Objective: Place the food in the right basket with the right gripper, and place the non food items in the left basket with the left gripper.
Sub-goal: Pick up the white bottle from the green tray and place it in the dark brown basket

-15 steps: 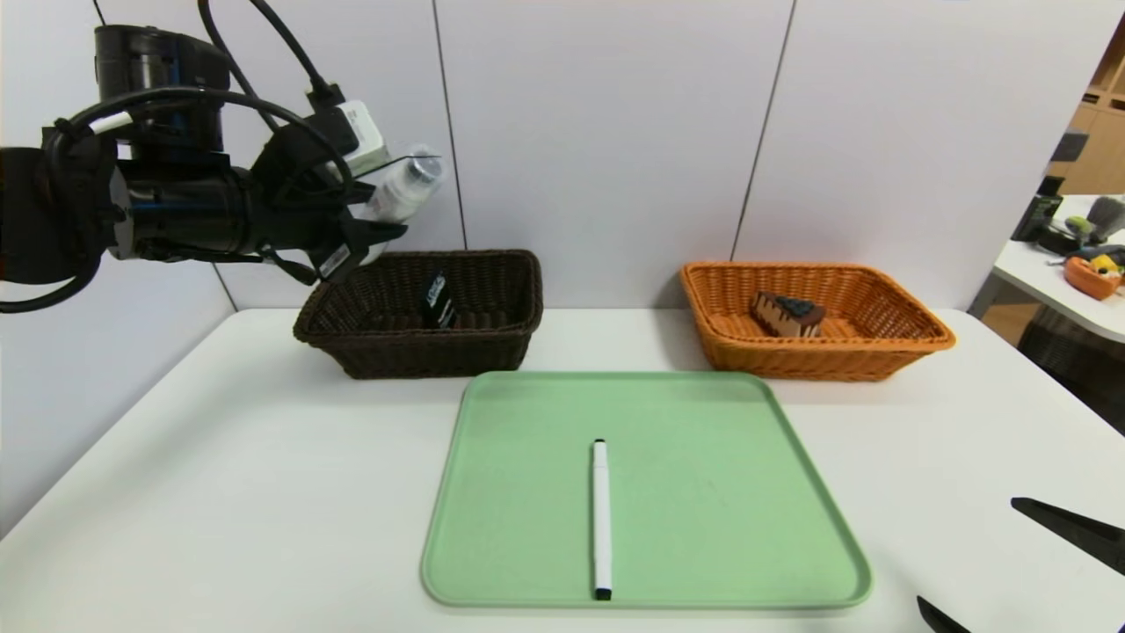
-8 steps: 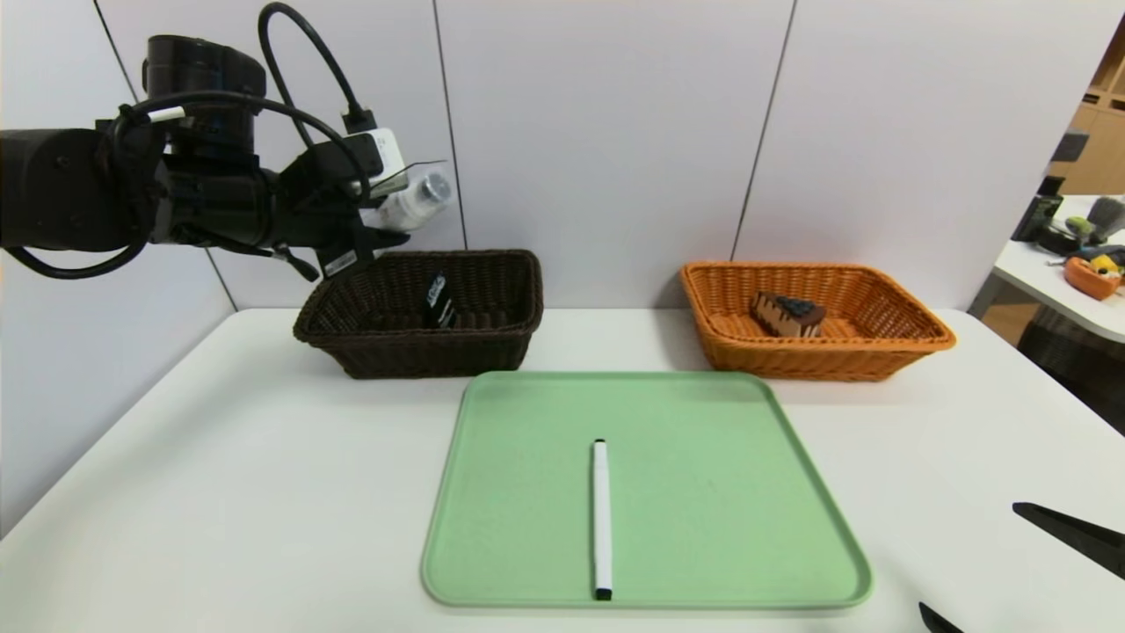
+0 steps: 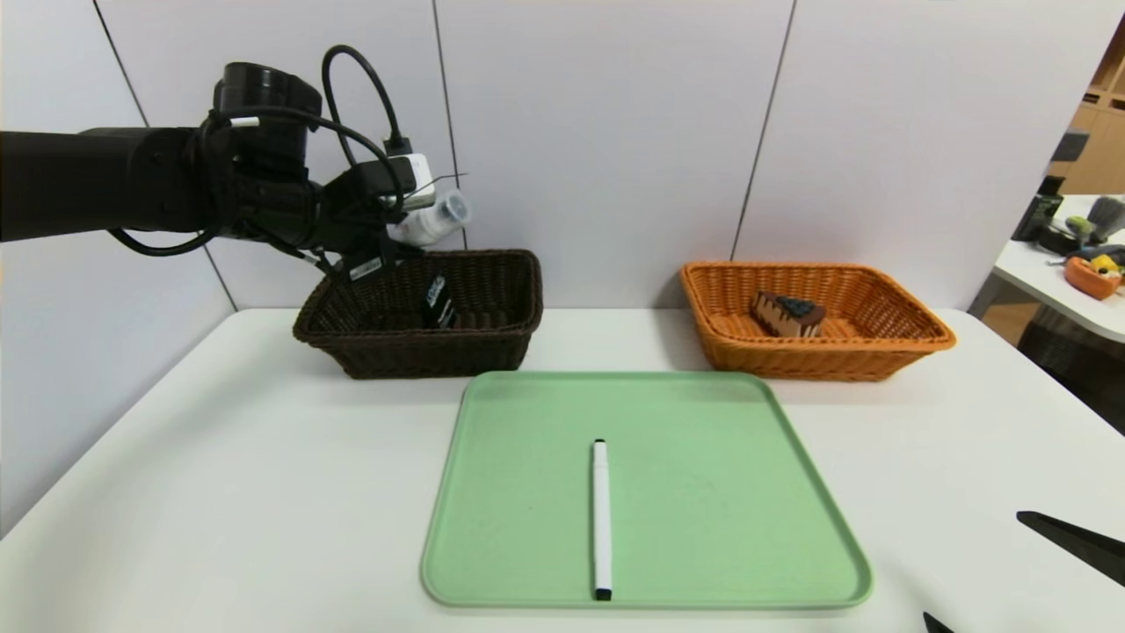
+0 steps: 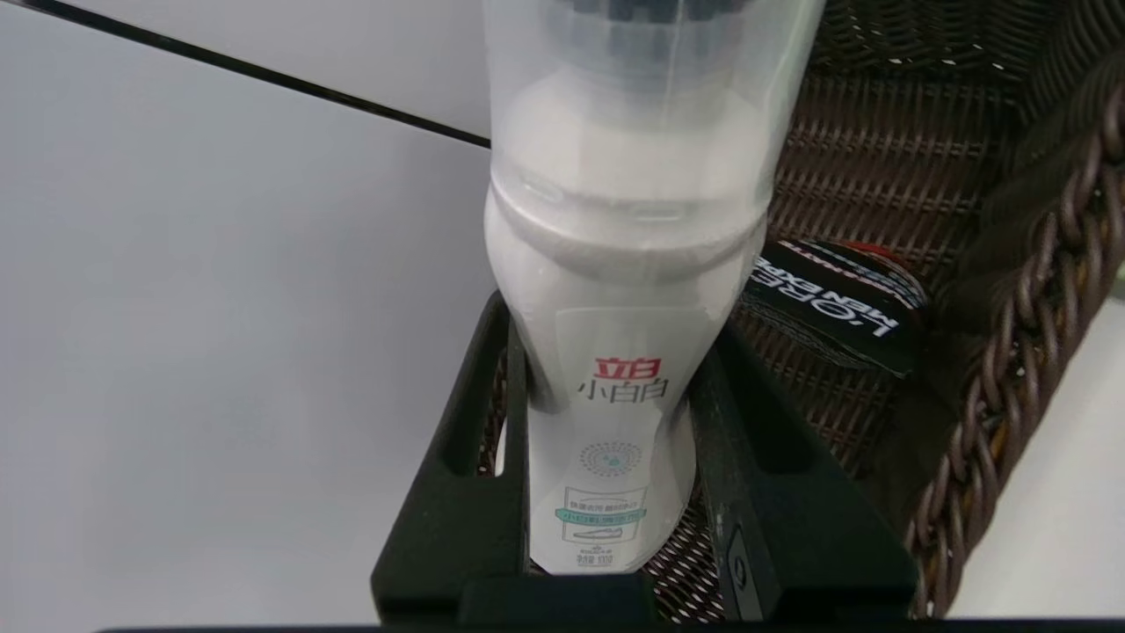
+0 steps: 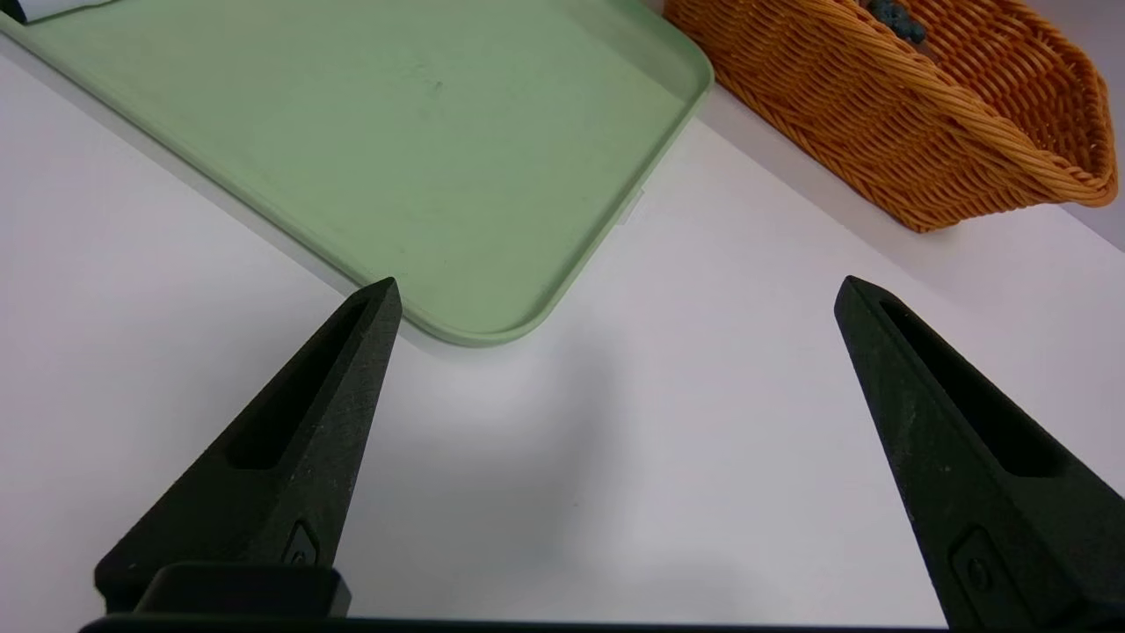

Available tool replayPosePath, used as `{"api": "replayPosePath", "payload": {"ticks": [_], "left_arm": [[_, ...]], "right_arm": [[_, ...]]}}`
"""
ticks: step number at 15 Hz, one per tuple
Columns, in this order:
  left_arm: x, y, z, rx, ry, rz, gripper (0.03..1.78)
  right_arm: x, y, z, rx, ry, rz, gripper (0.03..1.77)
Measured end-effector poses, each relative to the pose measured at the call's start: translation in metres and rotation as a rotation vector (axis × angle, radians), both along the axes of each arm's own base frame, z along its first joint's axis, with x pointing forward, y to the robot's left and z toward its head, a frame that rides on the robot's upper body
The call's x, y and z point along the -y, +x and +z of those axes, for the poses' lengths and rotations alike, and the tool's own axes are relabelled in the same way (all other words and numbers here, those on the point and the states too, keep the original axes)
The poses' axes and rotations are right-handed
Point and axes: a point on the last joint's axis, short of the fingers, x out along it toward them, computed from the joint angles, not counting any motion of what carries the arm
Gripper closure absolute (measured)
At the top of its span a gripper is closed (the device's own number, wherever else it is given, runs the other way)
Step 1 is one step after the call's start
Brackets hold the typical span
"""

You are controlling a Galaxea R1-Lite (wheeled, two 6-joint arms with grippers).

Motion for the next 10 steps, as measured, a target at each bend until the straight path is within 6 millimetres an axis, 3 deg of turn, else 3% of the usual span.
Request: {"api": "replayPosePath", "payload": {"ticks": [5,10], "left_arm": [[0.003,0.015,-0.004,-0.093,0.020,0.000,1.25],[0.005,0.034,-0.025,-0.119,0.062,0.028,1.25]], "right_arm": [[0.000,-0.001,-0.001,-0.004,-0.002,0.008,0.10],[0.001,-0.002,-0.005,-0.013,-0.007,0.009,0.10]]}}
